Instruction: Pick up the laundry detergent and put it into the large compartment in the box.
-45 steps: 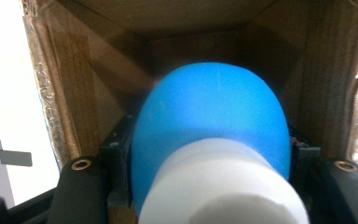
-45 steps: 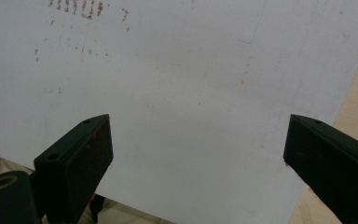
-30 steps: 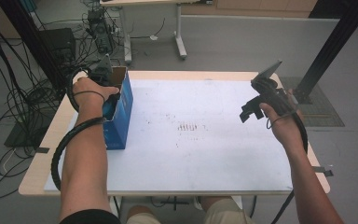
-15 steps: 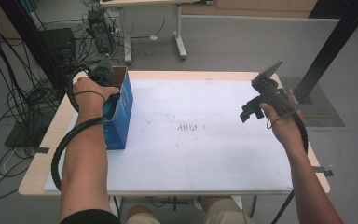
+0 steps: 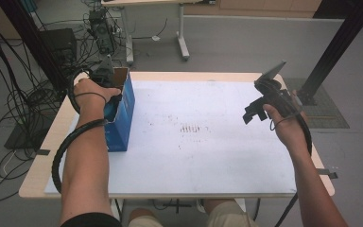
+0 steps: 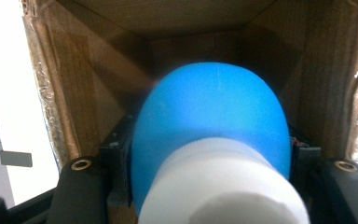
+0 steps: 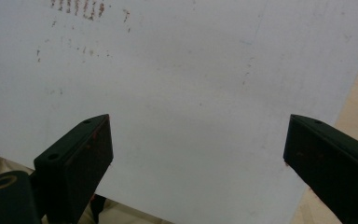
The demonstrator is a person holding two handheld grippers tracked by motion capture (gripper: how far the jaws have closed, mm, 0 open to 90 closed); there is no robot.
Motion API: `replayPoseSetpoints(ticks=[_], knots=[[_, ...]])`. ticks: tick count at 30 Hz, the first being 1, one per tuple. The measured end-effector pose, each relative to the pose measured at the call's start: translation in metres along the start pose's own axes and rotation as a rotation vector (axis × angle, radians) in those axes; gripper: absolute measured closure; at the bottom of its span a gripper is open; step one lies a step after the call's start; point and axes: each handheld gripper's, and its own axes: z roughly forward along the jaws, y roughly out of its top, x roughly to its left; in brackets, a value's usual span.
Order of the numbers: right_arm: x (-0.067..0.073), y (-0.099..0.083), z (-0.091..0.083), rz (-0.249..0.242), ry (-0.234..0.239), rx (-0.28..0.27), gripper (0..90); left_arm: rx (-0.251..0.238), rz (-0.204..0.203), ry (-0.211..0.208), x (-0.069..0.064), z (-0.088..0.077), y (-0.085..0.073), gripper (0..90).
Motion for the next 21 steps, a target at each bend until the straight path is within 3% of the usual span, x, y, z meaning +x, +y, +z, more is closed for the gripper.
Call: replayPoseSetpoints(ticks=[21], knots=[[0.0028,0.0007,-0.001,-0.007,-0.007,0.001,8.0,0.002,0.0,0.0,-0.0007,-0.0001,0.0002,36.8]])
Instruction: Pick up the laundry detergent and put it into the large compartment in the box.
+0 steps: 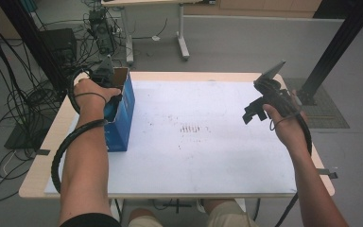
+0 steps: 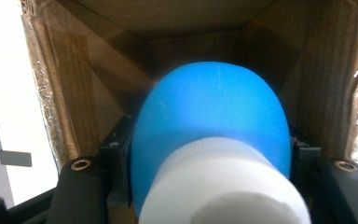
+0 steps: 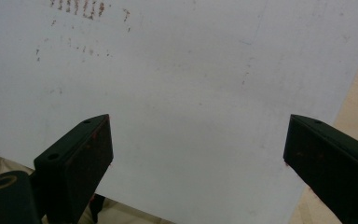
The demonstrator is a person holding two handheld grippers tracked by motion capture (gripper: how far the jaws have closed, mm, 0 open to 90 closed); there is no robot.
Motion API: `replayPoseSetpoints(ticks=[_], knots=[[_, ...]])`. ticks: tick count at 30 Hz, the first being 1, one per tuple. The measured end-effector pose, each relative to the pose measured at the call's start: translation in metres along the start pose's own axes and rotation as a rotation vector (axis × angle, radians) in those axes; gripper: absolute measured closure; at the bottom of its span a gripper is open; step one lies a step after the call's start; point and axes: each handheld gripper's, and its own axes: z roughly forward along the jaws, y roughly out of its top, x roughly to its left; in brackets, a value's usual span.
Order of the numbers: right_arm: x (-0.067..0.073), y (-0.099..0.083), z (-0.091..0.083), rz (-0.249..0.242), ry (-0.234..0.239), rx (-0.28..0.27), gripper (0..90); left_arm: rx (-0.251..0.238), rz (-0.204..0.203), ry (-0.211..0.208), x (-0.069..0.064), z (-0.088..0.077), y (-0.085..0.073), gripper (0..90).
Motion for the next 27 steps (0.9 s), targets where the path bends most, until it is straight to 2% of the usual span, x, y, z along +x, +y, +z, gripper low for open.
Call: replayPoseSetpoints(ticks=[27], knots=[[0.0002,0.0,-0.0004,0.002,0.004,-0.004,8.0,-0.012,0.001,-0.004,0.0015,-0.0046,-0.0022,33.6]])
